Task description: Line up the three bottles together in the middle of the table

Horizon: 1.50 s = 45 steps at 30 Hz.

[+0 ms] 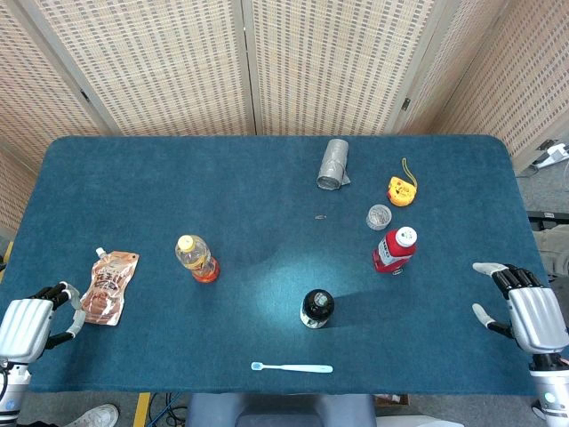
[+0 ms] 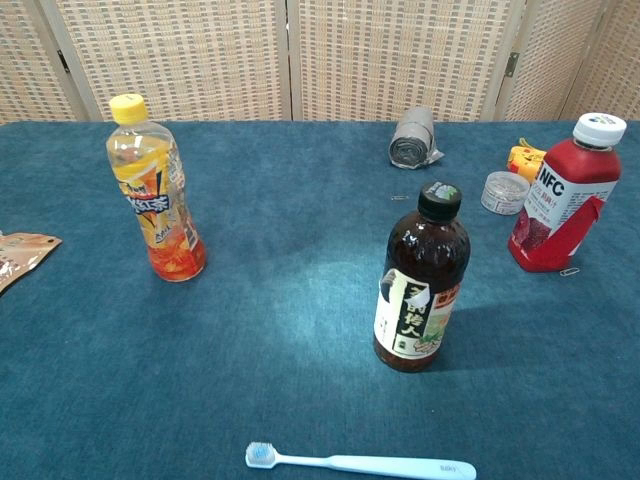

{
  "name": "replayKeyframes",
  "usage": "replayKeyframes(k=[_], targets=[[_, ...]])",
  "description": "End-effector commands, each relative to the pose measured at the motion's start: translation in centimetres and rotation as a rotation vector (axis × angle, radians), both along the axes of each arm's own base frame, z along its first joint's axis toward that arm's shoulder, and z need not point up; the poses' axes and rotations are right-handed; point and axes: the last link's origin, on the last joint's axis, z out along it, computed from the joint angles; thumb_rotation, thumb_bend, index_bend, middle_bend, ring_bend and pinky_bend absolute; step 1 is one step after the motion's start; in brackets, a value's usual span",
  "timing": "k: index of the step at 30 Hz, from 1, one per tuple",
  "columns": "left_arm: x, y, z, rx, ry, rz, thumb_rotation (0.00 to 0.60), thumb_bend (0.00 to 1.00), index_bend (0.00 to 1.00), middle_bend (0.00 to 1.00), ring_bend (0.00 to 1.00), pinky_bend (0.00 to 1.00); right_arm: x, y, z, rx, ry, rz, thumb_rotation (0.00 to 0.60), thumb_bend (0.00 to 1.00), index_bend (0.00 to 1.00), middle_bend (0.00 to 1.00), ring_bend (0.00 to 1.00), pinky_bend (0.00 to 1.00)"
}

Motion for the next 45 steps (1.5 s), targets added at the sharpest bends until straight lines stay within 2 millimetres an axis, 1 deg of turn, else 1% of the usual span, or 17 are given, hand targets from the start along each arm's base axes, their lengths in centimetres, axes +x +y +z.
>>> replayKeyframes(k=[1, 7, 10, 13, 16, 19, 23, 30, 33, 39, 45], targets=[[0.1, -0.1, 0.0, -0.001, 0.005, -0.005, 0.600, 0.32, 0.57, 0.43, 0.45, 0.66, 0.1, 0.0, 0.0, 0.003, -0.001, 0.005, 0.600, 0.26, 0.30, 0.31, 0.25, 0.30], [0.0, -0.1, 0.1, 0.000, -0.005, 0.006, 0.600, 0.32, 0.57, 0.43, 0.45, 0.66, 0.4, -0.1, -0.2, 0.024, -0.038, 0.030, 0.600, 0.26, 0.30, 0.31, 0.25, 0.30], [-0.1, -0.2, 0.0, -0.005, -0.004, 0.009, 0.600, 0.32, 0.57, 0.43, 0.45, 0.66, 0.9, 0.2, -0.6, 0.083, -0.077, 0.057, 0.600, 0.25, 0.30, 0.28, 0.25, 0.30], [0.0, -0.3, 0.0, -0.004, -0.004, 0.006, 0.600, 0.32, 0.57, 0.43, 0.45, 0.66, 1.6, 0.3, -1.0, 0.148, -0.119, 0.092, 0.600, 0.19, 0.28, 0.22, 0.20, 0.30], [0.1, -0.4, 0.2, 0.002, -0.004, 0.004, 0.600, 0.32, 0.57, 0.43, 0.45, 0.66, 2.5, -0.1, -1.7, 0.180, -0.127, 0.134, 0.600, 0.14, 0.23, 0.17, 0.17, 0.30], [0.2, -0.5, 0.3, 0.007, -0.009, 0.003, 0.600, 0.32, 0.57, 0.43, 0.45, 0.66, 3.8, -0.6, -2.7, 0.207, -0.160, 0.180, 0.600, 0.12, 0.21, 0.16, 0.15, 0.30], [0.1, -0.5, 0.4, 0.005, -0.012, 0.009, 0.600, 0.32, 0.57, 0.43, 0.45, 0.66, 5.5, -1.9, -4.2, 0.247, -0.185, 0.235, 0.600, 0.12, 0.20, 0.16, 0.14, 0.30], [0.0, -0.5, 0.5, 0.004, -0.022, 0.016, 0.600, 0.32, 0.57, 0.43, 0.45, 0.66, 7.6, -4.5, -7.4, 0.321, -0.246, 0.266, 0.600, 0.12, 0.20, 0.16, 0.14, 0.30], [0.0, -0.5, 0.5, 0.000, -0.025, 0.017, 0.600, 0.32, 0.57, 0.43, 0.45, 0.66, 8.4, -5.3, -8.8, 0.365, -0.279, 0.277, 0.600, 0.12, 0.20, 0.16, 0.14, 0.30], [0.0, -0.5, 0.6, -0.001, -0.031, 0.020, 0.600, 0.32, 0.57, 0.43, 0.45, 0.66, 9.9, -5.9, -11.1, 0.441, -0.326, 0.310, 0.600, 0.12, 0.20, 0.17, 0.14, 0.30], [0.0, -0.5, 0.6, -0.005, -0.035, 0.023, 0.600, 0.32, 0.57, 0.43, 0.45, 0.66, 11.3, -6.1, -12.8, 0.500, -0.381, 0.336, 0.600, 0.12, 0.20, 0.18, 0.14, 0.30]])
